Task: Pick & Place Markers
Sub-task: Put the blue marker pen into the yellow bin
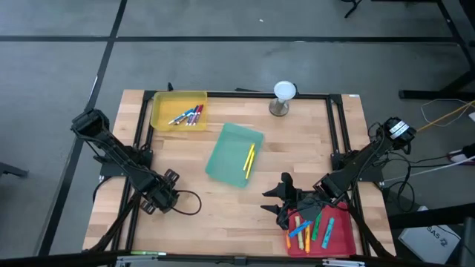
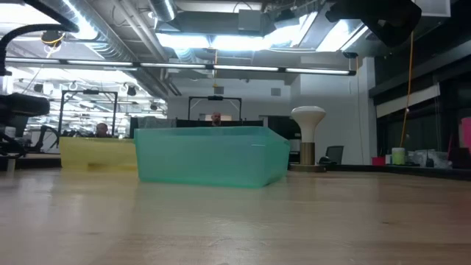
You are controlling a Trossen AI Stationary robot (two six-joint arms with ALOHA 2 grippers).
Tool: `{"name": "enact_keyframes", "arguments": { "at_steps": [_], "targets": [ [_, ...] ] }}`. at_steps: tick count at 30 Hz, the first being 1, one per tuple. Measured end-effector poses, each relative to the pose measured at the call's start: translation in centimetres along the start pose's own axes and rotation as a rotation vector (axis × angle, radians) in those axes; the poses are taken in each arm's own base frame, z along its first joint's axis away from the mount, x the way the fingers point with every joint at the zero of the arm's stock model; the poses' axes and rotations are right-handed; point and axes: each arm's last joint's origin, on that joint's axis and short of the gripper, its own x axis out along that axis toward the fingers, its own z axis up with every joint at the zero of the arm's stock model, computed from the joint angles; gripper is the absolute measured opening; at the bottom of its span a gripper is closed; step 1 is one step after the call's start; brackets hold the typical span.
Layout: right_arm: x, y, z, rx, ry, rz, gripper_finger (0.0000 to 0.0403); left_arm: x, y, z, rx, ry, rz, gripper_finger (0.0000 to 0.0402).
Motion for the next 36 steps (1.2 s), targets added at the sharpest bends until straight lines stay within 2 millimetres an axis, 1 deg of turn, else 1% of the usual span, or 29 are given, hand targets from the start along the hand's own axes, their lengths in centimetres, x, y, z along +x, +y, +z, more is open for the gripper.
{"name": "enact_keyframes", "arguments": {
  "at_steps": [9,15,18,22,33,35,36],
  "targets": [
    [0.0,0.0,0.0,0.000,0.000,0.000,0.0209,0.3,-0.2,0.4,0.001,-0.022,-0.016,0.0214],
    [0.0,0.0,0.0,0.000,0.000,0.000,0.0209,1.0,-0.3,0.6,0.006,0.023,-0.029,0.0205],
    [0.0,0.0,0.0,0.000,0.000,0.000,0.0209,1.1,-0.3,0.5,0.005,0.031,-0.032,0.0193],
    [0.0,0.0,0.0,0.000,0.000,0.000,0.0209,1.1,-0.4,0.5,-0.002,0.036,-0.046,0.0161],
    [0.0,0.0,0.0,0.000,0.000,0.000,0.0209,1.2,-0.4,0.4,-0.029,0.056,-0.064,0.0045],
    [0.0,0.0,0.0,0.000,0.000,0.000,0.0209,1.2,-0.4,0.4,-0.029,0.059,-0.072,0.0030],
    [0.0,0.0,0.0,0.000,0.000,0.000,0.0209,1.2,-0.4,0.4,-0.031,0.061,-0.076,0.0028]
  ]
}}
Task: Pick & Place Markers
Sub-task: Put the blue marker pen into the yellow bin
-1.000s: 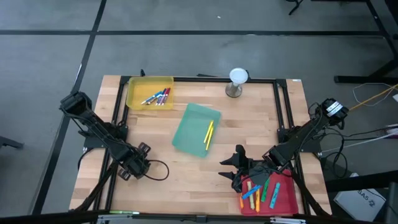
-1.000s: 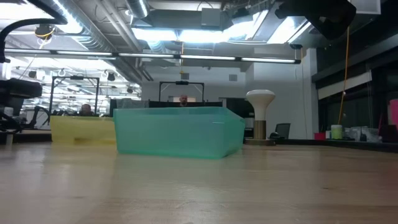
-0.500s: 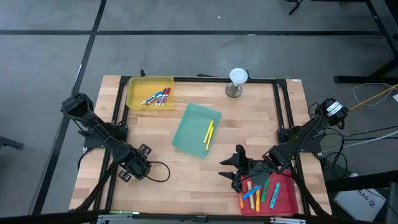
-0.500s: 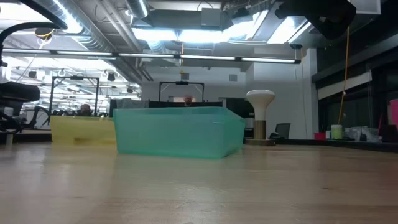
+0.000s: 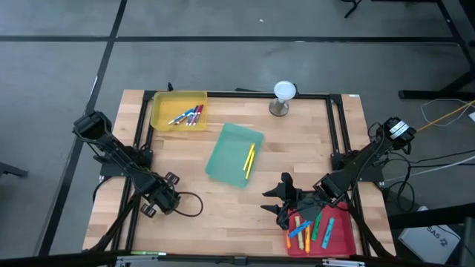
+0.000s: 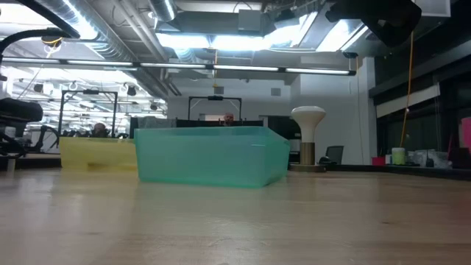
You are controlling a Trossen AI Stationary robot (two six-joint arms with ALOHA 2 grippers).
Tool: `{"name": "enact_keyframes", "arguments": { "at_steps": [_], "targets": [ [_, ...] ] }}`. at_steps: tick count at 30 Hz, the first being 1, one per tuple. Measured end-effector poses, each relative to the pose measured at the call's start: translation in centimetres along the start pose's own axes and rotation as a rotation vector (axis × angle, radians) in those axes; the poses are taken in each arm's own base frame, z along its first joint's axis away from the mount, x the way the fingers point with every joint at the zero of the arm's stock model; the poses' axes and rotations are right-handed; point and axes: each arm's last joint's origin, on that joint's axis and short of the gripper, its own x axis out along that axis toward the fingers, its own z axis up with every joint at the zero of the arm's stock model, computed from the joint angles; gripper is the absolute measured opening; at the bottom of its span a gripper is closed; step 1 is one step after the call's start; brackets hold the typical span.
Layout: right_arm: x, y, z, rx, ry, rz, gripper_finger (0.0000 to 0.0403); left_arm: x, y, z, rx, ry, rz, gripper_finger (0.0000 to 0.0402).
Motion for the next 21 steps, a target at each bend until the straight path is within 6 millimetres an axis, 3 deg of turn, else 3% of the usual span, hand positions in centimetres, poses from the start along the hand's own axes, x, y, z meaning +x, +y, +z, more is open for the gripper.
{"name": "enact_keyframes", "arguments": {
  "at_steps": [21],
  "targets": [
    [0.0,0.0,0.0,0.000,0.000,0.000,0.0209,-1.2,1.4,1.7,-0.099,-0.050,-0.014,0.0028]
  ]
}}
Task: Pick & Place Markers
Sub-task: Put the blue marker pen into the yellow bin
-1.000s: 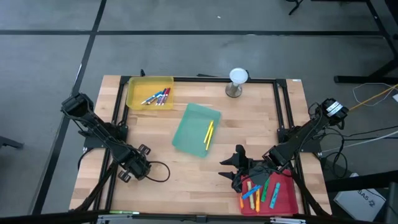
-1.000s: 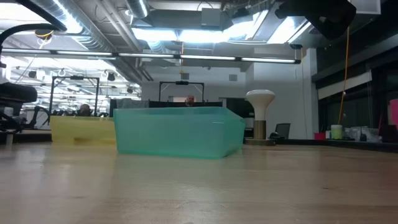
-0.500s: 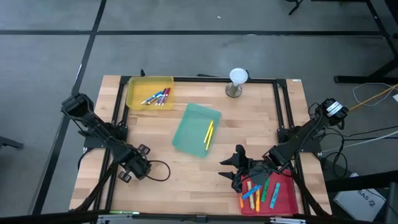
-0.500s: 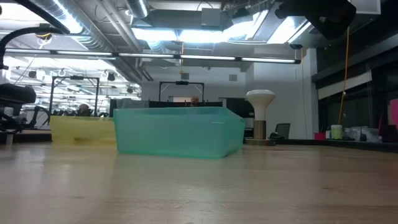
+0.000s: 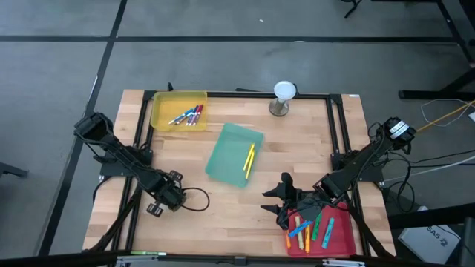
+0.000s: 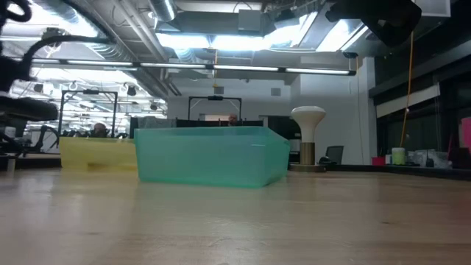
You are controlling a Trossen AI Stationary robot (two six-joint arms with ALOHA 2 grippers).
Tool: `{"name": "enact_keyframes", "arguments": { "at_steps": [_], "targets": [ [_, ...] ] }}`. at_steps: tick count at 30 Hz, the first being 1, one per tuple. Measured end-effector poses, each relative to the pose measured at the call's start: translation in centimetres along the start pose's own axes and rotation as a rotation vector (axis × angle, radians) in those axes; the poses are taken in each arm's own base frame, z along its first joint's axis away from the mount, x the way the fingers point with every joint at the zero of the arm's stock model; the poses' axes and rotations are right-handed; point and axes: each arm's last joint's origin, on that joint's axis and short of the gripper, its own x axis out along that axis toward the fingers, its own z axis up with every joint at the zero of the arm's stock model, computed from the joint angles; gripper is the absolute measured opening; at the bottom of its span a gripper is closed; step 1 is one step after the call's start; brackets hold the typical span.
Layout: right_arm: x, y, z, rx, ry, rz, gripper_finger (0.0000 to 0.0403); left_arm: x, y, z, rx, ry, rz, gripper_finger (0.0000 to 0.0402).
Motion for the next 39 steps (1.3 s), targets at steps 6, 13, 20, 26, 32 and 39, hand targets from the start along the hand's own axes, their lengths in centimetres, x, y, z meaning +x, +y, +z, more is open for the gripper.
{"name": "enact_keyframes", "arguments": {
  "at_steps": [6,13,20,26,32,39],
  "targets": [
    [0.0,0.0,0.0,-0.004,0.000,0.000,0.0209,-0.8,0.5,0.9,-0.058,-0.043,0.026,0.0028],
    [0.0,0.0,0.0,-0.013,0.000,0.000,0.0209,-2.3,1.7,2.0,-0.122,-0.063,0.112,0.0028],
    [0.0,0.0,0.0,-0.031,0.000,0.000,0.0209,-4.9,3.4,3.1,-0.203,-0.066,0.213,0.0028],
    [0.0,0.0,0.0,-0.029,0.000,0.000,0.0209,-7.6,6.5,4.2,-0.387,-0.169,0.315,0.0028],
    [0.0,0.0,0.0,-0.029,0.000,0.000,0.0209,-10.1,10.6,2.9,-0.633,-0.266,0.422,0.0028],
    [0.0,0.0,0.0,-0.028,0.000,0.000,0.0209,-13.6,16.0,-1.3,-0.926,-0.380,0.540,0.0028]
  ]
}}
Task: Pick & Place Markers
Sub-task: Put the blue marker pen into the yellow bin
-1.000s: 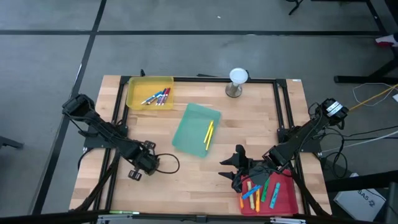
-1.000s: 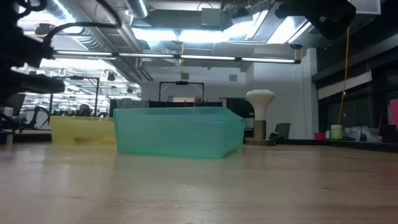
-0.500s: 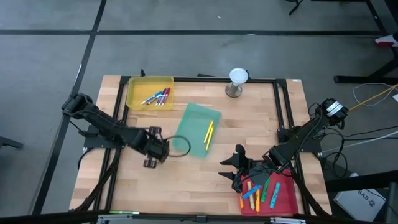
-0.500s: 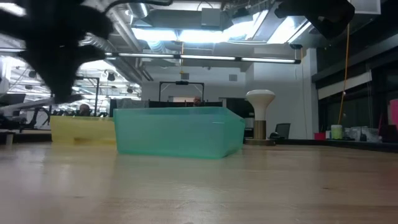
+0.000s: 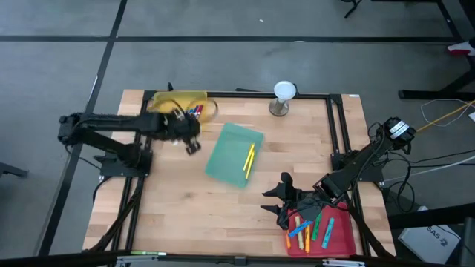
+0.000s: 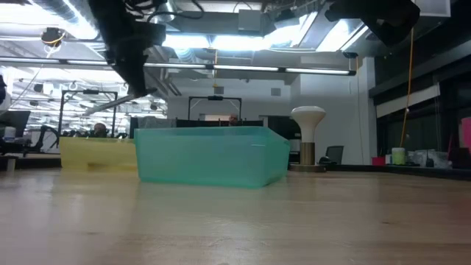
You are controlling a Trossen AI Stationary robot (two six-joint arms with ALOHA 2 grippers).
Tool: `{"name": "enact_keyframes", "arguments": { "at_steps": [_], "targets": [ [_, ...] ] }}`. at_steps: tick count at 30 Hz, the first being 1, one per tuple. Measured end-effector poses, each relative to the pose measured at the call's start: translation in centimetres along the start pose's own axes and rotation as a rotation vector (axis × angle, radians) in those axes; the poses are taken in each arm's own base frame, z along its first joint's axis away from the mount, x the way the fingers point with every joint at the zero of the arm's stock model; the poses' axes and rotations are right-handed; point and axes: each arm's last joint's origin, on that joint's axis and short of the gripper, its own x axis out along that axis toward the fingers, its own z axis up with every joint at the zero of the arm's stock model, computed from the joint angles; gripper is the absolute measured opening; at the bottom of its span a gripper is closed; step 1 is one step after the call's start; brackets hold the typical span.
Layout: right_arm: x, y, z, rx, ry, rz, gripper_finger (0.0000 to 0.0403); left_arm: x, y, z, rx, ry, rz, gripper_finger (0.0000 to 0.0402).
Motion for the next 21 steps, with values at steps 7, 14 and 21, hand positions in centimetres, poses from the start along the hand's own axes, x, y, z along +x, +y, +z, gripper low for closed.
{"name": "enact_keyframes", "arguments": {
  "at_steps": [7,14,21],
  "targets": [
    [0.0,0.0,0.0,-0.024,0.000,-0.001,0.0209,0.0,6.5,1.9,-0.270,-0.121,0.074,0.0028],
    [0.0,0.0,0.0,-0.023,-0.008,-0.011,0.0209,2.1,11.1,3.0,-0.411,-0.143,0.122,0.0028],
    [0.0,-0.2,0.2,-0.016,-0.051,-0.063,0.0209,5.0,14.9,2.9,-0.510,-0.070,0.221,0.0028]
  ]
}}
